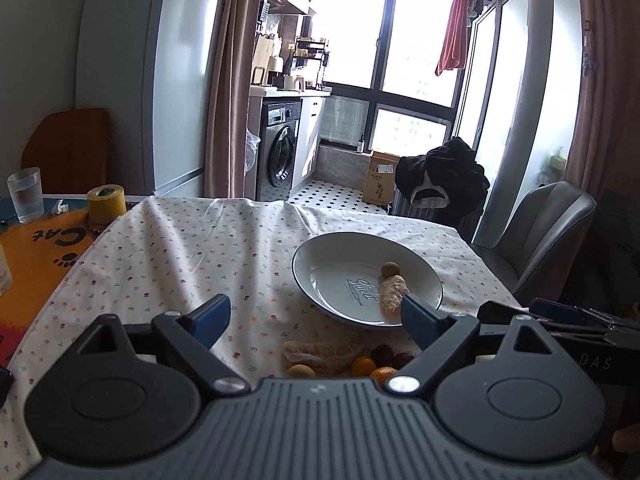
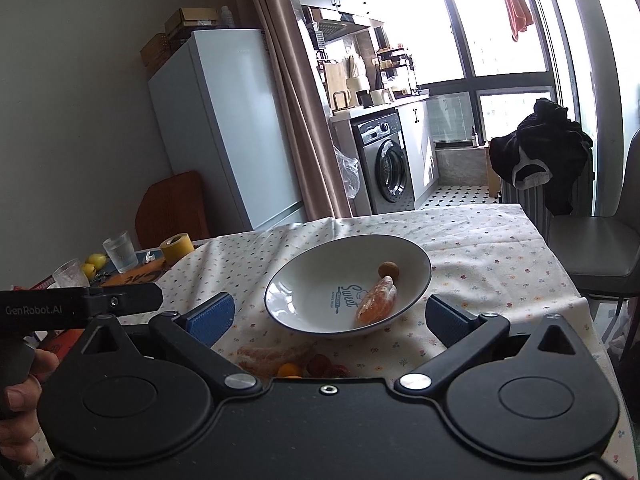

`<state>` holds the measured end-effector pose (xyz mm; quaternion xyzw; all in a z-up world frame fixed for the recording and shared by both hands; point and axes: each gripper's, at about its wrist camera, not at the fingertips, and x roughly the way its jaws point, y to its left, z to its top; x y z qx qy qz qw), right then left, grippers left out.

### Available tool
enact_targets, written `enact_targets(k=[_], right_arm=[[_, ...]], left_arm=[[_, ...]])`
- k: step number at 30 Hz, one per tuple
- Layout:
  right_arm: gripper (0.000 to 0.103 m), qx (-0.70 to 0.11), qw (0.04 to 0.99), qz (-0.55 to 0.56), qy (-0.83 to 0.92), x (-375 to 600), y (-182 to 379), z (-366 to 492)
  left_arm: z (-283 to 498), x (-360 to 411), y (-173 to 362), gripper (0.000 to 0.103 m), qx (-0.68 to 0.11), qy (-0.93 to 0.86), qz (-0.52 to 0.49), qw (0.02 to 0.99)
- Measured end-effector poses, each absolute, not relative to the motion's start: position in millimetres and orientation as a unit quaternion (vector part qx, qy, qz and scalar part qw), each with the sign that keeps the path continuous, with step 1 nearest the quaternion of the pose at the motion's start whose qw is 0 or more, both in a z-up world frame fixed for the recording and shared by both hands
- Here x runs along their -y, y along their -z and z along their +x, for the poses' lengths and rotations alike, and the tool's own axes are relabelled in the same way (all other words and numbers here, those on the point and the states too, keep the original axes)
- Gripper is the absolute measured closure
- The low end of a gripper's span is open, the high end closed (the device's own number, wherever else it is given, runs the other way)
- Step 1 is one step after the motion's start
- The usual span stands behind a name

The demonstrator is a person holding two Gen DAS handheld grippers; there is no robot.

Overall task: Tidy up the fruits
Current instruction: 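Open both grippers to release the fruits in the bowl, then move both tools back toward the remaining fruit cluster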

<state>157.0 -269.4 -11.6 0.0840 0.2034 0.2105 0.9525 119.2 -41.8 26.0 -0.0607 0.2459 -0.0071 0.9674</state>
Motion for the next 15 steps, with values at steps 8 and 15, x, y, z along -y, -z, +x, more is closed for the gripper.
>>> enact_targets(k=[8, 15], right_arm=[[0.000, -0.217, 0.943, 0.081, -0.238, 270, 11, 145], [0.000, -0.228, 0.936, 0.085, -0.254, 272, 15, 139]], left_arm=[[101, 32, -26, 0.012, -0.246, 0.011, -0.074, 0.966], [91, 25, -15, 0.012, -0.259, 0.017, -0.087, 0.962]])
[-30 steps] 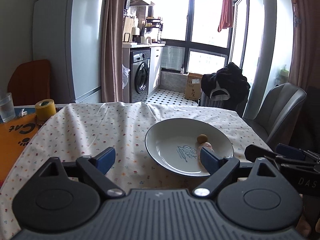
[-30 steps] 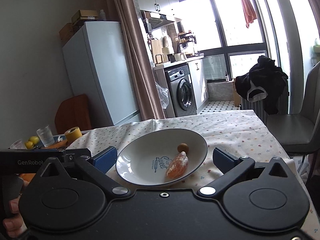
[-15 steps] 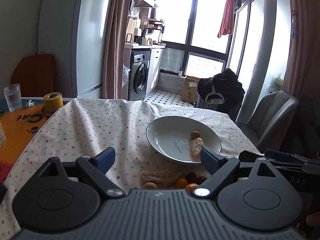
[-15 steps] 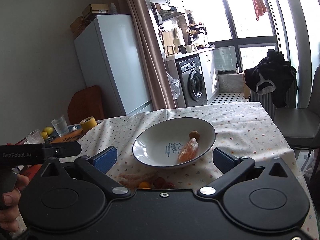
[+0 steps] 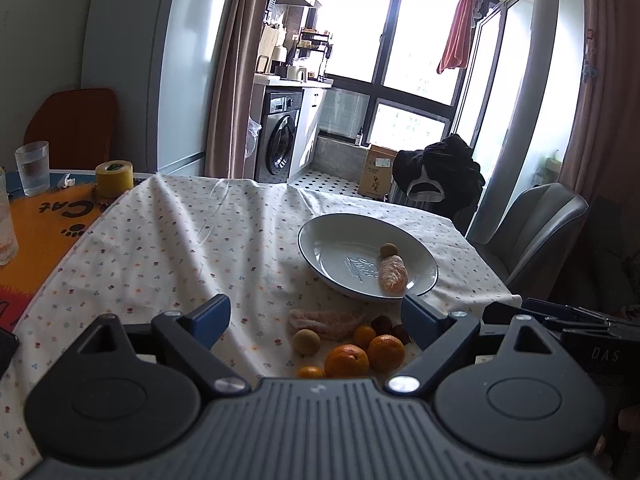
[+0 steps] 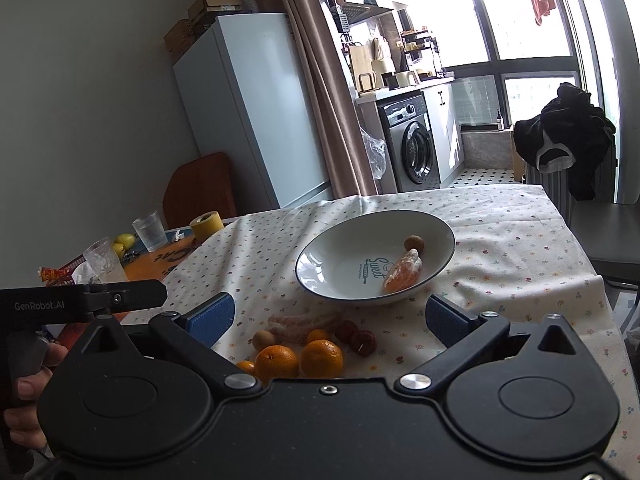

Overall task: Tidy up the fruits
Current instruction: 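Move both tools back toward the remaining fruit cluster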

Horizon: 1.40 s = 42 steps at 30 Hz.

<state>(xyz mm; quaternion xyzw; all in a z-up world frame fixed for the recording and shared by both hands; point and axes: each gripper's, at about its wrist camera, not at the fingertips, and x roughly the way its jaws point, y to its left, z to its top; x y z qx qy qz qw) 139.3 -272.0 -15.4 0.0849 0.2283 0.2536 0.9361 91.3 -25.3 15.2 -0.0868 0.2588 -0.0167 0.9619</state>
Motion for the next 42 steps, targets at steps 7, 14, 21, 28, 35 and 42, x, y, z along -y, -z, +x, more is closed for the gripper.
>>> enact_targets(k=[7, 14, 21, 28, 35, 42], right_arm=[[0.000, -0.241, 0.931, 0.080, -0.264, 270, 22, 137], [0.000, -0.248, 0.928, 0.082, -0.265, 269, 28, 138], [0.001, -0.258, 0.926, 0.075, -0.264, 267, 38, 143], [0.013, -0.279, 0.917, 0.081, -0.272, 263, 54, 150], [0.032, -0.292, 0.912, 0.081, -0.276, 256, 63, 157], [0.040, -0.303, 0.908, 0.084, -0.277, 252, 70, 165]], left_arm=[[88, 21, -5, 0.012, -0.269, 0.022, -0.093, 0.958], [89, 25, 4, 0.012, -0.275, 0.036, -0.096, 0.956], [100, 31, 21, 0.014, -0.290, 0.044, -0.099, 0.951], [110, 35, 36, 0.024, -0.301, 0.058, -0.105, 0.946], [120, 39, 47, 0.040, -0.314, 0.071, -0.111, 0.940], [129, 46, 54, 0.045, -0.320, 0.072, -0.105, 0.939]])
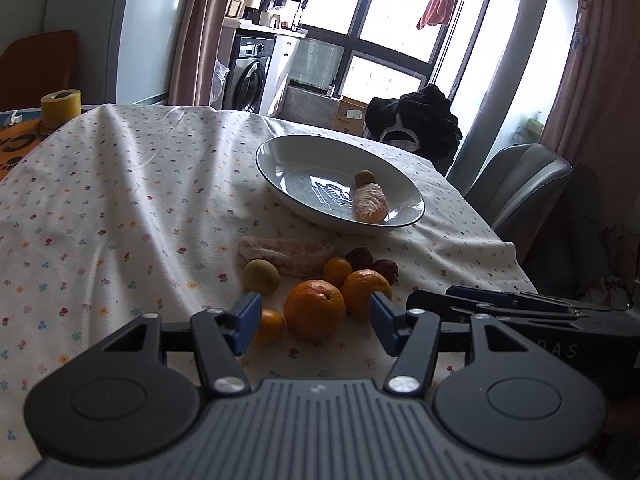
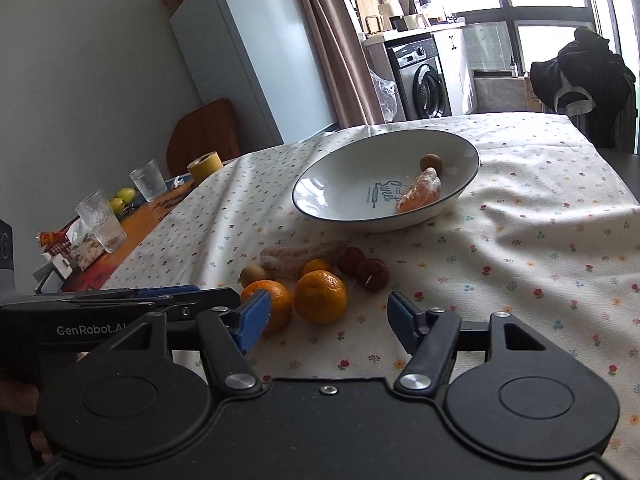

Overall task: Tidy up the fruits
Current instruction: 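Move both tools back toward the remaining fruit cluster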

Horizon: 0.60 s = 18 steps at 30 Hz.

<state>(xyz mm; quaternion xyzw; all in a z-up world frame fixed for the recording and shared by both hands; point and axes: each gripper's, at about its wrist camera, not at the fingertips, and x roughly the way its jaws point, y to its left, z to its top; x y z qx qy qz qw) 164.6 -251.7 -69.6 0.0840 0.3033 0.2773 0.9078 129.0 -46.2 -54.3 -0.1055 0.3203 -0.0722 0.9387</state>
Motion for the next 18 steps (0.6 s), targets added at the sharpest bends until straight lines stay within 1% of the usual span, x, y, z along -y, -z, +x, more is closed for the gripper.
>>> enact_targets(k=[2, 5, 12, 13, 15, 16, 18], right_arm=[[0.043, -0.304, 0.907, 0.084, -0.277, 250, 72, 167], [0.049, -0.313, 0.904, 0.089, -0.277, 248, 77, 171], [0.050, -0.326, 0.896, 0.107, -0.282, 244, 89, 183], [0.052, -0.328, 0.895, 0.108, -0.283, 243, 90, 185], [0.062, -0.331, 0.891, 0.112, -0.291, 240, 94, 188], [0.074, -0.335, 0.887, 0.114, -0.295, 239, 96, 189], [0.075, -0.335, 0.885, 0.123, -0.299, 239, 99, 189]], left_arm=[[132, 48, 55, 0.049, -0.321, 0.071, -0.102, 0.939], [136, 48, 57, 0.050, -0.323, 0.074, -0.106, 0.938], [144, 47, 64, 0.057, -0.330, 0.068, -0.108, 0.935], [145, 47, 65, 0.059, -0.332, 0.069, -0.108, 0.935], [145, 46, 66, 0.060, -0.329, 0.067, -0.107, 0.936], [146, 46, 66, 0.060, -0.329, 0.066, -0.104, 0.936], [147, 48, 65, 0.060, -0.330, 0.066, -0.101, 0.936]])
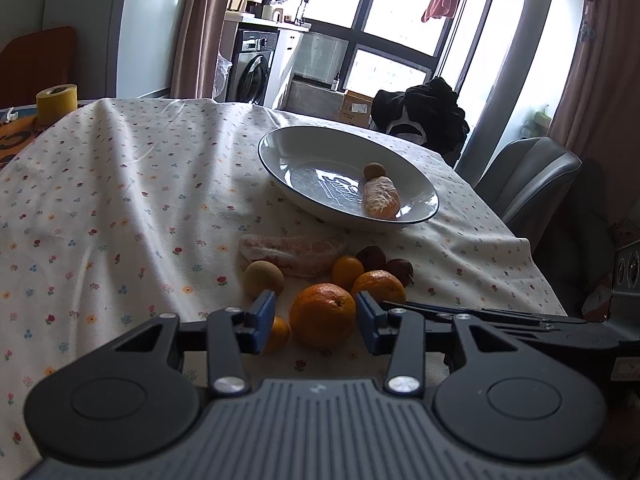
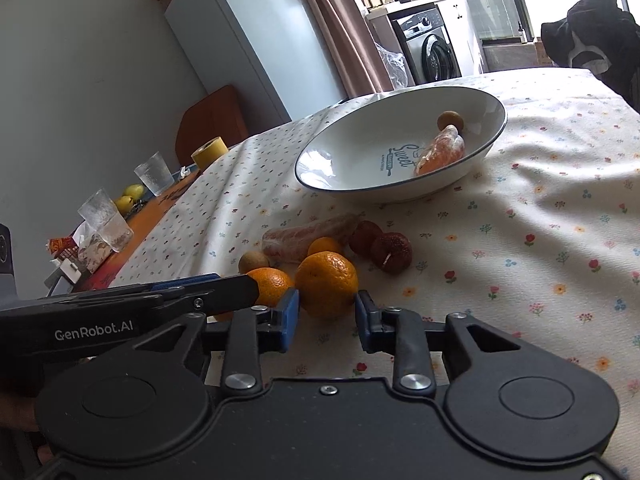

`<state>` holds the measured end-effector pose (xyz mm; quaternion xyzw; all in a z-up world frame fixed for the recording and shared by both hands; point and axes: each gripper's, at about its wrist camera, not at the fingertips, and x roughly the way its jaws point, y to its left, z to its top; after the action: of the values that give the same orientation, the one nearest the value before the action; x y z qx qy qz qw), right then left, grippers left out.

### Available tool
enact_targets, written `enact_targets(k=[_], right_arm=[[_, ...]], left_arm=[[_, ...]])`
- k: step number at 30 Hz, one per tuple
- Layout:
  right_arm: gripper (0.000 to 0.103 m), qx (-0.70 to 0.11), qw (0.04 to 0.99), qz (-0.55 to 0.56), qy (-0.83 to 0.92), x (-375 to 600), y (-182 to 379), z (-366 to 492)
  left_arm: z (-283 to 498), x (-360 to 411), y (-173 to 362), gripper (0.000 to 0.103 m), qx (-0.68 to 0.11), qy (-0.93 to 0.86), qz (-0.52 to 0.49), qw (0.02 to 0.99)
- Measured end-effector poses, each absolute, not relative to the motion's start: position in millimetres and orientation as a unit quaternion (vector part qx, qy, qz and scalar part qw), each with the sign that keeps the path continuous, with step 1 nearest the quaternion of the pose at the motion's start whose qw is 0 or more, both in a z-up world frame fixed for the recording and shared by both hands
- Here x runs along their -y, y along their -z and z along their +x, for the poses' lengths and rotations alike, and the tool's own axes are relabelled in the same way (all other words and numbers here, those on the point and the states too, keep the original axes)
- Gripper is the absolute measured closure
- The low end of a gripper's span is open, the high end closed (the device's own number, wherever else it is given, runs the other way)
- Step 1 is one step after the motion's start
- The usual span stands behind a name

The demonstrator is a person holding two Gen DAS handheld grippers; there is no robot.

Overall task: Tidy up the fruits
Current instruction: 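Grasp an orange with the right gripper while the left gripper grasps another orange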

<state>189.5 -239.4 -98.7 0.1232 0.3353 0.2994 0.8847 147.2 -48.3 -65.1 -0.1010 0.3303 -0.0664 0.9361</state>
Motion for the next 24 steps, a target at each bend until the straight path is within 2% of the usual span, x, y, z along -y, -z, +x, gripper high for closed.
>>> enact_targets(k=[20, 24], right_arm=[[0.076, -0.323, 0.895, 0.130, -0.278, 261, 96, 176], [0.073, -0.323, 0.894, 0.130, -0.282, 261, 97, 178]], left_arm=[[161, 66, 77, 0.060, -0.353, 0.064, -0.070, 0.931], [161, 65, 80, 0.063, -0.353, 0.064, -0.076, 0.931]])
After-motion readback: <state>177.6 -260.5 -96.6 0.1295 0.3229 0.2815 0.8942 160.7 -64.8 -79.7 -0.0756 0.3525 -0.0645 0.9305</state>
